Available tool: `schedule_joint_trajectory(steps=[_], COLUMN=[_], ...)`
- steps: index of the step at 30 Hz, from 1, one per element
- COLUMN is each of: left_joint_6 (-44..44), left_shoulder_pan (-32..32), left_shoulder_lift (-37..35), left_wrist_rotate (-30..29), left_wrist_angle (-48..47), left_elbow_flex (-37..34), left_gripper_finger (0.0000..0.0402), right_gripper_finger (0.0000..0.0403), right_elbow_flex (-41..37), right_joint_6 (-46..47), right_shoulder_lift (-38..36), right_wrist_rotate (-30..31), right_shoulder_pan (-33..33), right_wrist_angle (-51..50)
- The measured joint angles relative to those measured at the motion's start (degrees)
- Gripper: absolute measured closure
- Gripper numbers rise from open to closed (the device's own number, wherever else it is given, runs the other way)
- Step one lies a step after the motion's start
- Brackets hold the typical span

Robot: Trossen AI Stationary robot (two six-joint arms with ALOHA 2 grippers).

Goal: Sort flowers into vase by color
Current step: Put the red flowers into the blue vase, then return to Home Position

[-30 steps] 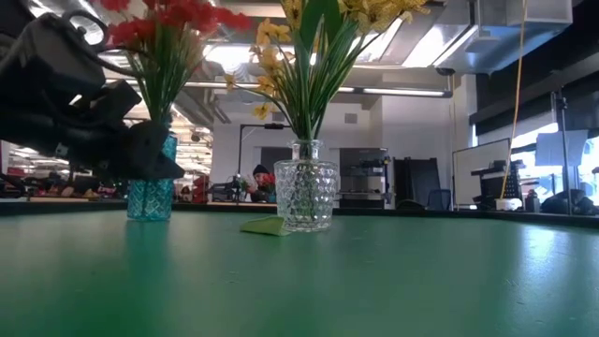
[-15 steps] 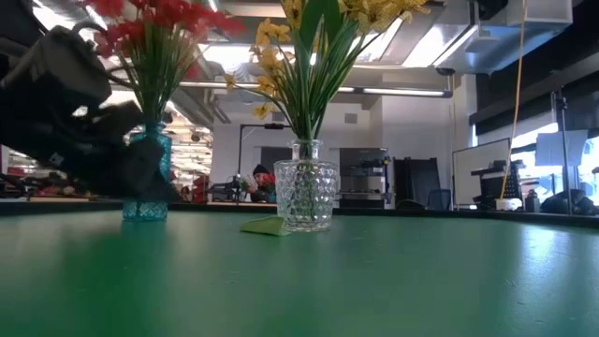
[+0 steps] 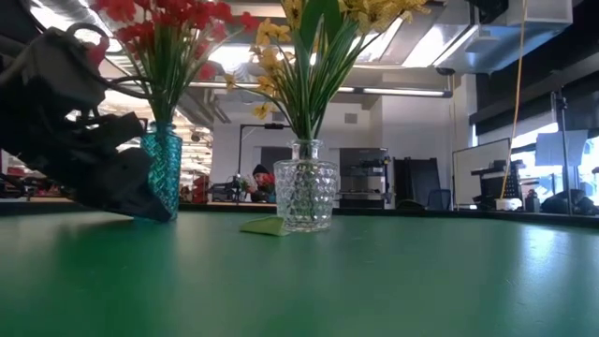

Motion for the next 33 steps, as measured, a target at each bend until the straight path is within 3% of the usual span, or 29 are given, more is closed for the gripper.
schedule_joint_trajectory(steps=[6, 16, 21, 26, 33], left_joint_6=[-6.32, -9.74, -11.25, -11.26, -15.87], left_shoulder_pan=[-3.03, -6.46, -10.72, -20.46, -33.62], left_shoulder_lift=[-1.93, -15.18, -18.61, -22.38, -30.76], left_wrist_rotate=[1.18, 9.33, 12.17, -2.46, -19.82], left_wrist_angle=[-7.75, -36.81, -42.93, -43.57, -50.69], left_elbow_flex=[0.44, 7.48, 11.74, 14.93, 15.14], left_gripper_finger=[0.0075, 0.0074, 0.0077, 0.012, 0.0241], right_gripper_finger=[0.013, 0.013, 0.013, 0.013, 0.013], right_elbow_flex=[0.0, 0.0, -0.1, -4.3, -13.43], right_joint_6=[0.21, 0.1, -0.06, 0.24, 3.2], right_shoulder_lift=[0.0, -1.79, -2.34, -5.61, -18.03], right_wrist_rotate=[0.05, 0.71, 2.07, 0.27, -6.08], right_shoulder_pan=[0.0, 0.0, 0.0, -3.82, -14.61], right_wrist_angle=[-0.22, -0.32, -2.56, -1.8, -2.66])
